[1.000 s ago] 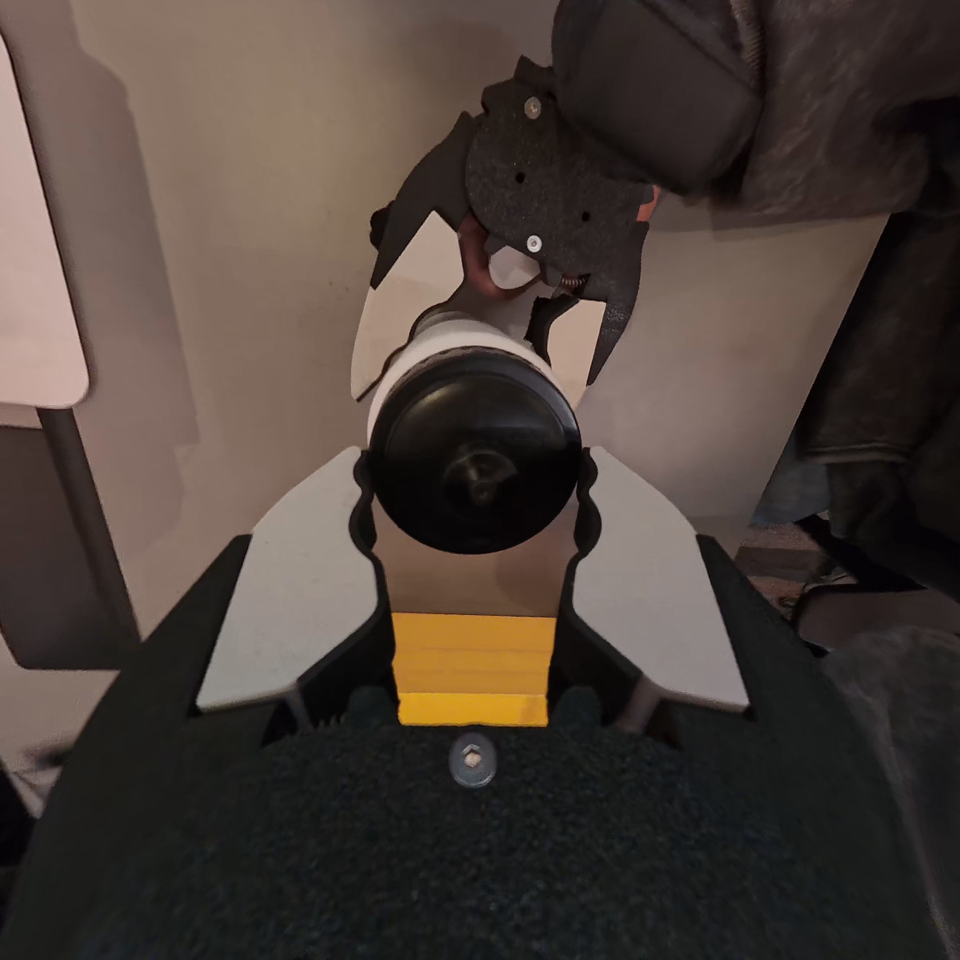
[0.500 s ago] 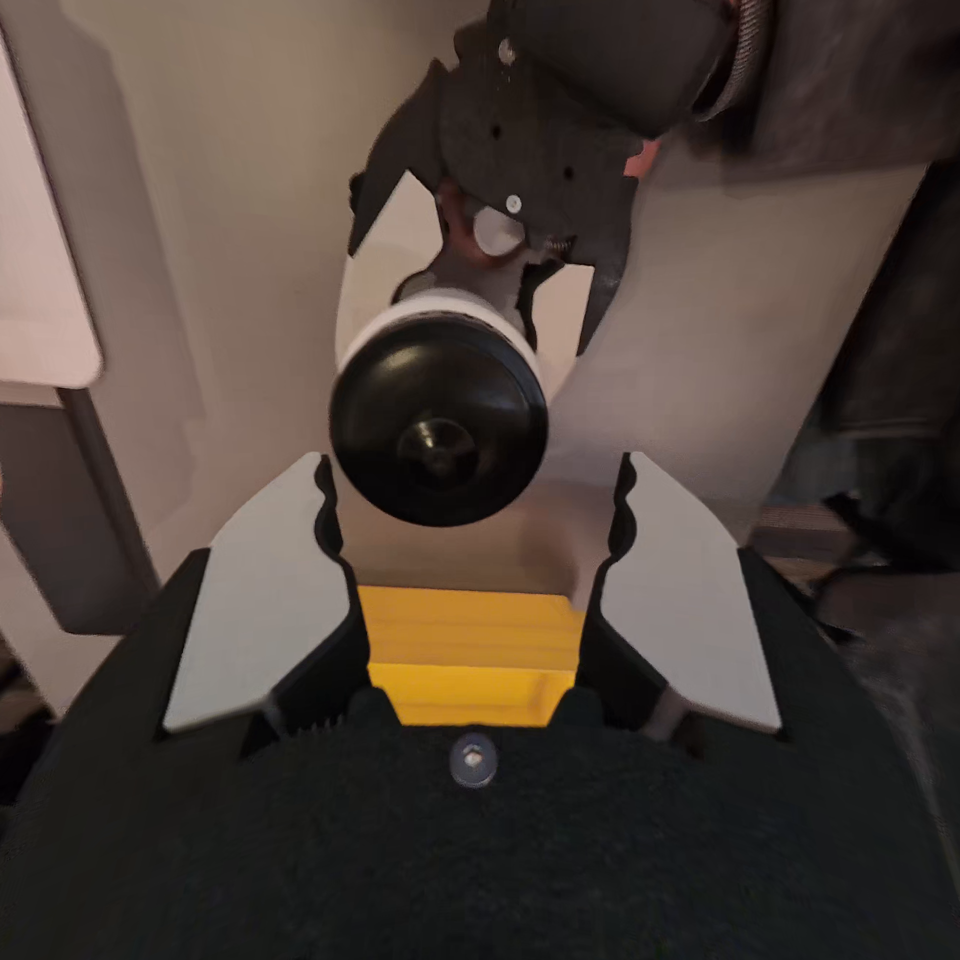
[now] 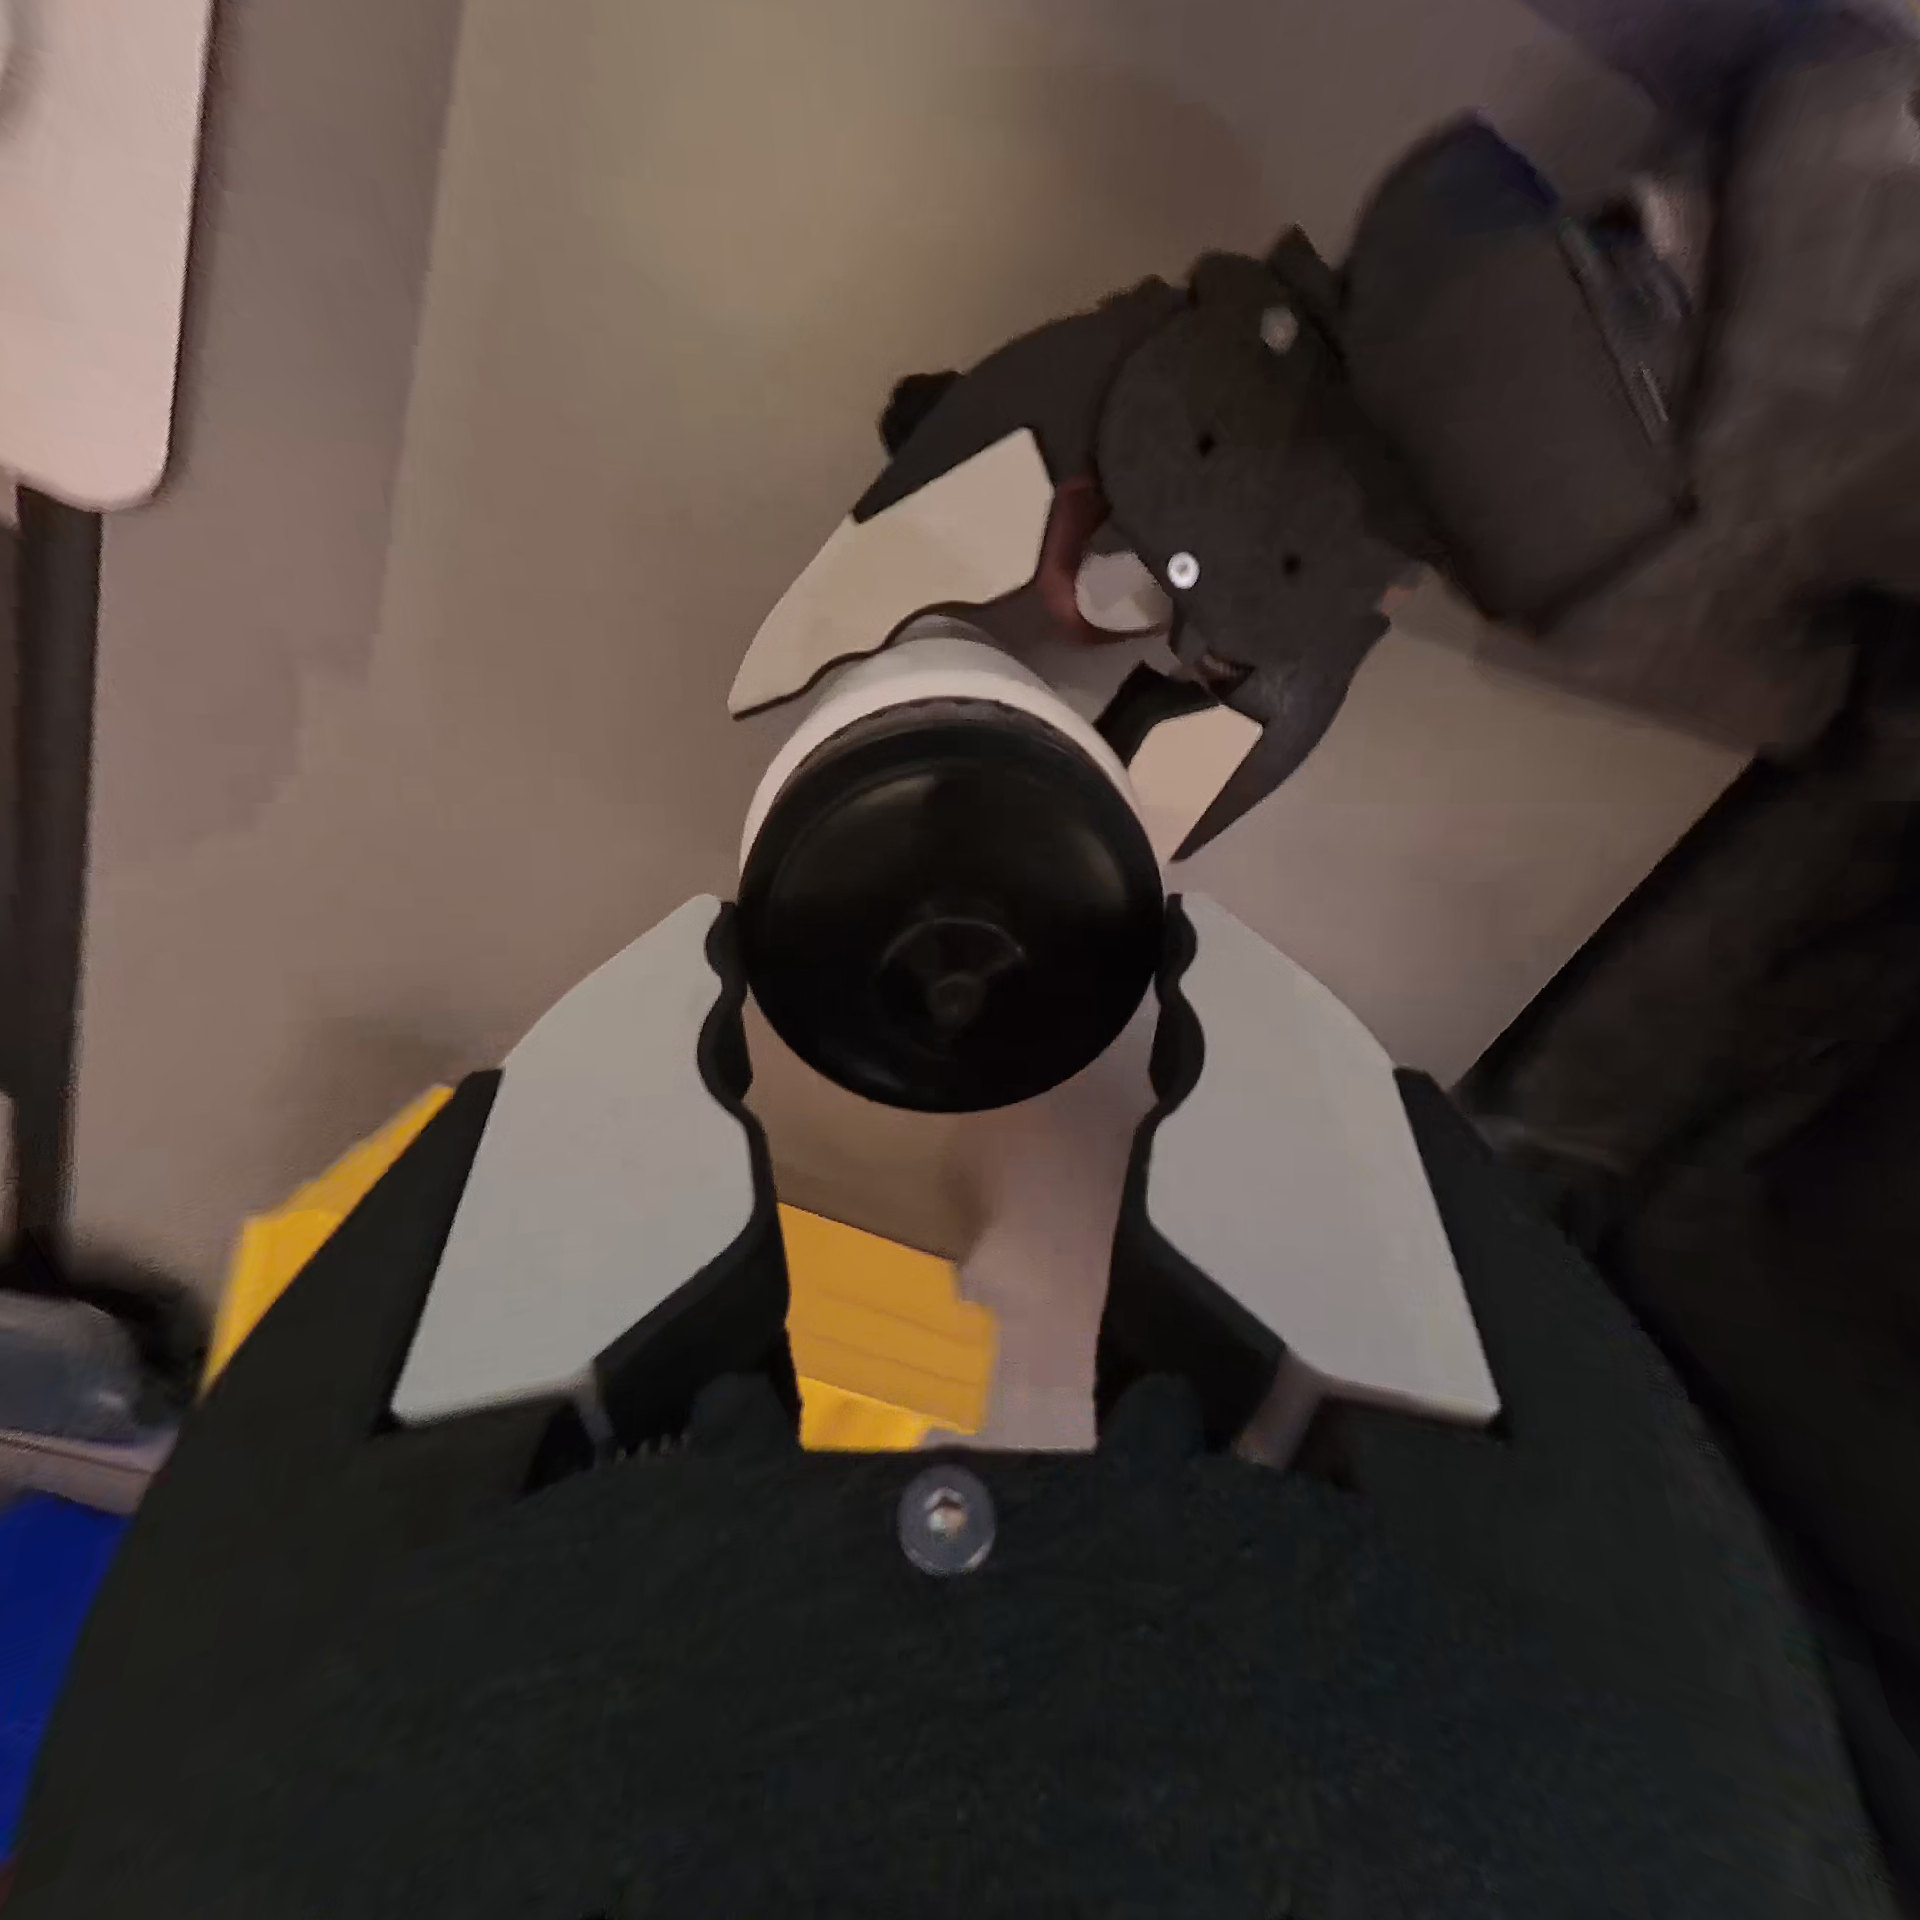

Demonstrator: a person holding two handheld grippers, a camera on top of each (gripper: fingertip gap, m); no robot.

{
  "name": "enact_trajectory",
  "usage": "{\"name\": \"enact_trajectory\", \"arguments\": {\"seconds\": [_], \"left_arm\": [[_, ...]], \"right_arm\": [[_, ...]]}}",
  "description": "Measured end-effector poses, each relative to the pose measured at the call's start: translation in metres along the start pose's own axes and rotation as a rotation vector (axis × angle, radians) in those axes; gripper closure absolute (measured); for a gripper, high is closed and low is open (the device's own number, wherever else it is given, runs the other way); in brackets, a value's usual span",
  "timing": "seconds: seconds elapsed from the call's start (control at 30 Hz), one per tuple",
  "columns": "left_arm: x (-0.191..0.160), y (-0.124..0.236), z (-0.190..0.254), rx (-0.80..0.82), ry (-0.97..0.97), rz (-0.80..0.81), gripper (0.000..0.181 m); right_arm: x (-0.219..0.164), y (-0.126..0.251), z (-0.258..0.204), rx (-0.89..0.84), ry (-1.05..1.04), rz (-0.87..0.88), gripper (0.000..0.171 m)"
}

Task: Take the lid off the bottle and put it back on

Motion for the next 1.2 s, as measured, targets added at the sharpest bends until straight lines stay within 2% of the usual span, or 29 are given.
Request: {"name": "enact_trajectory", "arguments": {"seconds": [0.07,0.13,0.27,0.33,0.4,0.43,0.57,0.67,0.8,0.87,0.97,1.0,1.2], "left_arm": [[0.001,0.0,0.003,0.036,0.127,0.033,0.106],[0.002,0.0,0.006,0.06,0.114,0.051,0.105],[-0.001,0.002,0.01,0.017,-0.133,-0.009,0.09],[-0.001,0.005,0.006,0.019,-0.268,-0.02,0.093],[0.003,0.005,0.005,0.003,-0.352,-0.013,0.08],[0.004,0.005,0.004,-0.005,-0.374,-0.031,0.08],[0.007,0.001,0.0,0.0,-0.422,-0.086,0.106],[0.007,0.001,0.0,0.008,-0.32,-0.111,0.106],[0.007,0.001,-0.002,0.029,0.052,-0.096,0.106],[0.008,0.001,0.0,0.059,0.143,-0.068,0.106],[0.008,0.002,0.004,0.042,0.092,-0.047,0.105],[0.008,0.004,0.006,0.013,0.051,-0.047,0.099],[-0.002,0.006,0.003,-0.006,-0.299,-0.084,0.087]], "right_arm": [[0.0,0.0,0.0,-0.005,0.003,0.001,0.076],[0.0,0.002,0.0,0.0,0.007,0.001,0.076],[0.0,0.002,0.0,0.006,0.003,-0.004,0.077],[0.0,0.0,0.0,0.009,0.002,-0.001,0.077],[0.0,-0.001,0.0,0.012,0.001,-0.001,0.077],[0.0,-0.001,0.0,0.014,0.001,-0.001,0.077],[0.0,0.0,0.0,0.012,0.004,-0.001,0.077],[0.0,0.0,0.0,0.007,0.005,-0.004,0.077],[0.0,-0.001,0.001,-0.004,0.0,-0.004,0.077],[0.0,-0.001,0.001,-0.005,0.0,0.0,0.076],[0.0,0.001,0.0,0.001,0.006,-0.004,0.077],[0.0,0.001,0.0,0.0,0.006,-0.003,0.077],[0.0,-0.001,0.001,0.005,0.001,0.0,0.077]]}}
Point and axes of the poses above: each gripper's, where its closed fingertips meet, y back along the fingers, x out of its top, z = x × y across the jaws, the point moved 5 cm from there along y, back along the fingers, and after that the axes turned 13 degrees about -y, right-handed, at the moved point
